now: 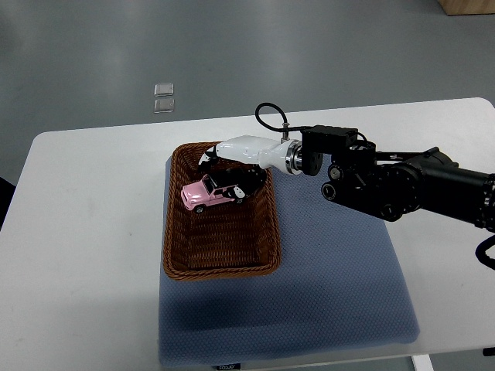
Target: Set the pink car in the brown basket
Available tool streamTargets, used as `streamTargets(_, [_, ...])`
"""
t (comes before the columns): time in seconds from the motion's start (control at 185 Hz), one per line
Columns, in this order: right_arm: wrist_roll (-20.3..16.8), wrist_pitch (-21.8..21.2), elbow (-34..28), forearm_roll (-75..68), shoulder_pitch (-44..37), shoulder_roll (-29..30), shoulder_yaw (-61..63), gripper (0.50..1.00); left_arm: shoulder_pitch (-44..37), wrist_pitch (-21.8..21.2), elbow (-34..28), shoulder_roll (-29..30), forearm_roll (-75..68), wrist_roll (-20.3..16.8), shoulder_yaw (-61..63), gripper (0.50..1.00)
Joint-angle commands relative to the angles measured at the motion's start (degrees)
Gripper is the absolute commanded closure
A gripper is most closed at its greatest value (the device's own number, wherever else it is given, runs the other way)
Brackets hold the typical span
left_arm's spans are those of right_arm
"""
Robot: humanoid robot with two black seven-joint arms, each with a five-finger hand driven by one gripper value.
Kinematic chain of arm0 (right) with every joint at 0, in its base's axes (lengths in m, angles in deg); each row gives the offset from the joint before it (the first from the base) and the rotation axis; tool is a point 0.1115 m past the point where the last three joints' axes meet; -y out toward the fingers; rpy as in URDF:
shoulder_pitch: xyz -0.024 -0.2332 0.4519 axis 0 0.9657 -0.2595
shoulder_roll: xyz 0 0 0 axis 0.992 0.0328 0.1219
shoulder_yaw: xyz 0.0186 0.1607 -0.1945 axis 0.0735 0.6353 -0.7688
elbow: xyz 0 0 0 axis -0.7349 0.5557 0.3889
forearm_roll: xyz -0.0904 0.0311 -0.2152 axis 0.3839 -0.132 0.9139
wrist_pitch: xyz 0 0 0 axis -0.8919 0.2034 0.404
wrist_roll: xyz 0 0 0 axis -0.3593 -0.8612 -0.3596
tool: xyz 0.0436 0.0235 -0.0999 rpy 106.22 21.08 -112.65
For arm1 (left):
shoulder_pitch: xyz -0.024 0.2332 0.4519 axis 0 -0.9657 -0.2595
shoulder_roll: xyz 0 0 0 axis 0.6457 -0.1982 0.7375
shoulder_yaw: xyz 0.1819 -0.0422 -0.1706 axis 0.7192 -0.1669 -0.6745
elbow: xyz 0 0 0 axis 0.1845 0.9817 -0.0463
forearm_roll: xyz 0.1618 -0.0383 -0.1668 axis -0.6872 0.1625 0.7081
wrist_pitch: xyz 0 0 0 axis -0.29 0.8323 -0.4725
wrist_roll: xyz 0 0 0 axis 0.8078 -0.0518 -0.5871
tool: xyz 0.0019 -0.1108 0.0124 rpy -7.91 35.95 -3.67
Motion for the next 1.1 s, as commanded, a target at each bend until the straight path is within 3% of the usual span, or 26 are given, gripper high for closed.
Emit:
streamTargets(0.0, [0.0, 0.06, 0.0, -0.08, 0.21, -0.4, 0.28, 0.593, 0.06, -0.02, 0.0, 0.0, 0.0, 0.01, 0.04, 0.5])
streamTargets(0.151, [0.0, 0.5, 0.0, -0.35, 0.21, -0.92, 1.34, 0.591, 0.06, -0.02, 0.0, 0.0, 0.0, 0.01, 0.04, 0.5])
streamTargets(0.28, [-0.18, 3.31, 0.0, -3.25, 0.38, -2.07, 6.26, 0.591, 0.06, -0.02, 0.0, 0.0, 0.0, 0.01, 0.04, 0.5])
streamTargets(0.534, [-1.67, 3.92, 2.2, -21.0, 5.74, -7.52, 20.41, 0.591, 0.06, 0.07, -0.09, 0.0, 0.0, 0.01, 0.04, 0.5])
streamTargets(0.76, [-3.61, 9.02, 8.44, -38.57, 13.56, -7.6, 34.38, 0.591, 0.06, -0.02, 0.0, 0.0, 0.0, 0.01, 0.12, 0.5])
streamTargets(1.095, [-3.43, 7.44, 8.88, -59.94, 19.98, -11.38, 37.2, 0.591, 0.06, -0.02, 0.26, 0.0, 0.0, 0.01, 0.12, 0.5])
